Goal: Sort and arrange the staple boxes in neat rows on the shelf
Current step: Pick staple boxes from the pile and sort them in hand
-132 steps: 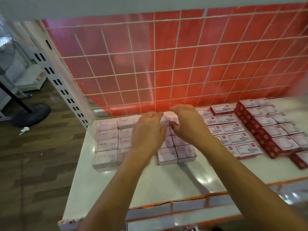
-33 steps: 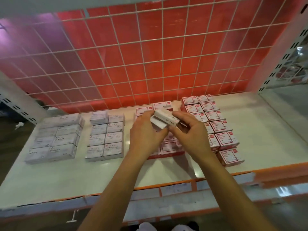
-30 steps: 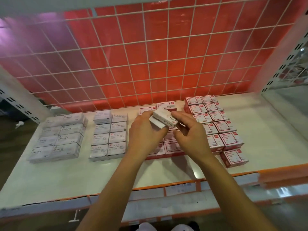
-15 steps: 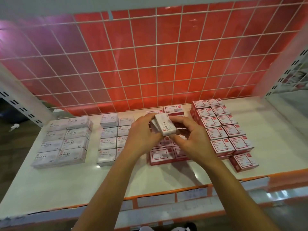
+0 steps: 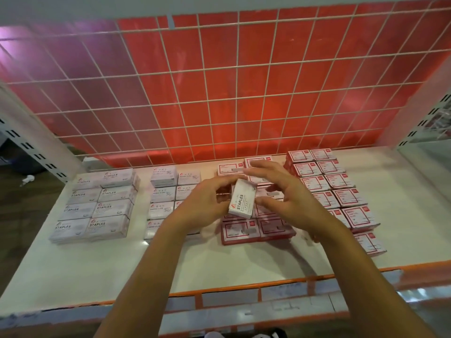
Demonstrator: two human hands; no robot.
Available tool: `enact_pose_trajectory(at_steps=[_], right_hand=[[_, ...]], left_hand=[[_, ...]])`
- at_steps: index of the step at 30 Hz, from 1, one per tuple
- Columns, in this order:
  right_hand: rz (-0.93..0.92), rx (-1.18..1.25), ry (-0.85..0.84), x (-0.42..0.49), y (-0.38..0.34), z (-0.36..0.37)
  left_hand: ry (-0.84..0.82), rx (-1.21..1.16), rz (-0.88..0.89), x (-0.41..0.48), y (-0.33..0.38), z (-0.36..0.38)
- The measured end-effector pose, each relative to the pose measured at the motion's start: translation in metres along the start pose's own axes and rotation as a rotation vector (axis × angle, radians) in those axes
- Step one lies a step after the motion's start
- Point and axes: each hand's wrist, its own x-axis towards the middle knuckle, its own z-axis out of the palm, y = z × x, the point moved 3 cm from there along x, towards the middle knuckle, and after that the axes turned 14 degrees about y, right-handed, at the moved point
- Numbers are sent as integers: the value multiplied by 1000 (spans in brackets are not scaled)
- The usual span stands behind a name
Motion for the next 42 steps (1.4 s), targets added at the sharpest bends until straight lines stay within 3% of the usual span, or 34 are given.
enact_pose_trajectory(at_steps=[5,12,19,25,34,42], right_hand=[[-56,-146,-264,1,-7,2],[-59,-225,-338,1,-8,10],[24,-252,-202,6,-10,12],[10,-244,-262,14,-15,32],[-92,-267,-161,30,-35,68],[-34,-153,-102,31,-47,89]], left_hand=[[-47,59,23,-4,-2,-1],[-85,93,-2,-12,-10,4],[32,49,-80,-25,-13,-18],[85,-5,-147,-39,-25,-40],[215,181,-115,-50,-36,-65],[227,227,-99,-48,-37,-70]])
